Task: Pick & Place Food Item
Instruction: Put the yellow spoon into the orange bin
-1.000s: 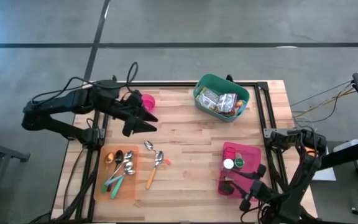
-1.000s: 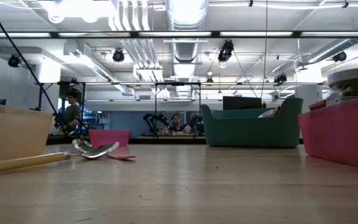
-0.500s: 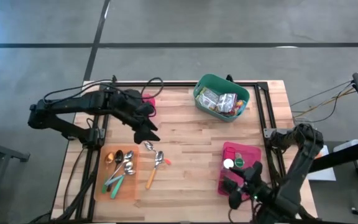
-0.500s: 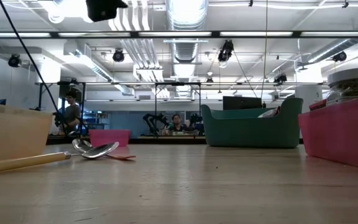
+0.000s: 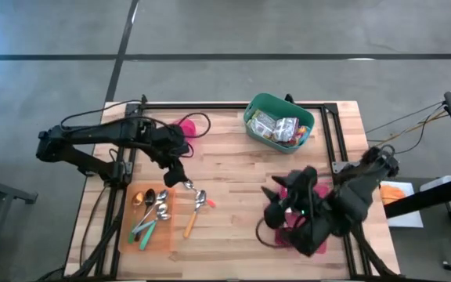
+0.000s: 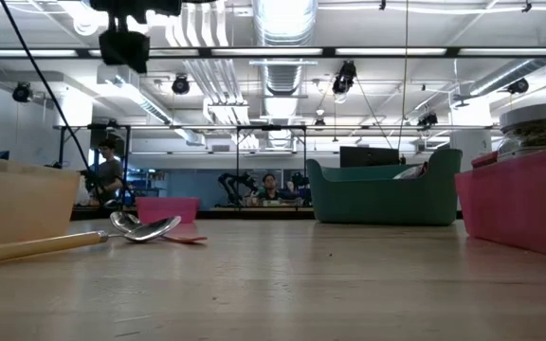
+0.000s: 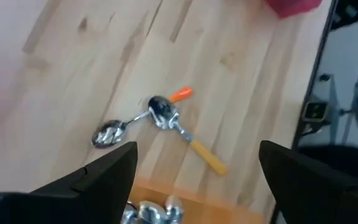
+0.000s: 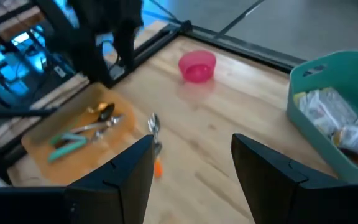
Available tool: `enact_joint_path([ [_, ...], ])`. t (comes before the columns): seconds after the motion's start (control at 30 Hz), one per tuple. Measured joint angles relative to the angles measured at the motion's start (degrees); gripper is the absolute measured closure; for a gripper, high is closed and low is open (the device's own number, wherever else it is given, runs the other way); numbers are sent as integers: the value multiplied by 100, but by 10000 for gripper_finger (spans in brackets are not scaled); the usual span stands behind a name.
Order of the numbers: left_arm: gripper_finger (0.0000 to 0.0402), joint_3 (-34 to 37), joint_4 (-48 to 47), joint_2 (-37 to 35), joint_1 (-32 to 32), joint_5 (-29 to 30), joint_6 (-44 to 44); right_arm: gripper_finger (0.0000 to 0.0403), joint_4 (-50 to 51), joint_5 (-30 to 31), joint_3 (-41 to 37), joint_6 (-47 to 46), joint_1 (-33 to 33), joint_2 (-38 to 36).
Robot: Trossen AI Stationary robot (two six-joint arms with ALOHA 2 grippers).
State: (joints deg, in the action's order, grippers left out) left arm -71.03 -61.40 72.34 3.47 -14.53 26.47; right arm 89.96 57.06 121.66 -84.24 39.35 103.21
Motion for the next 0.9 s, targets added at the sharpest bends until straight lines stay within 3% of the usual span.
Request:
enact_joint_path([
  [0.1,63,374,179,0,-68,-49,-16,193,-1,-15,168,113,-232,-97],
  [0.27,77,919,390,0,-210,-194,699,193,6,-232,-90,174,-590,-598],
  [0.43,108,1179,999,32,-682,-202,1538,193,8,-952,-886,44,-1008,-1332],
  [0.63,145,1179,1889,199,-1210,6,2274,193,-24,-1067,-1992,341,-1069,-2333],
  [0.9,175,1181,2415,1391,-1407,-36,3270,193,-359,-1170,-3269,579,-1073,-3506],
])
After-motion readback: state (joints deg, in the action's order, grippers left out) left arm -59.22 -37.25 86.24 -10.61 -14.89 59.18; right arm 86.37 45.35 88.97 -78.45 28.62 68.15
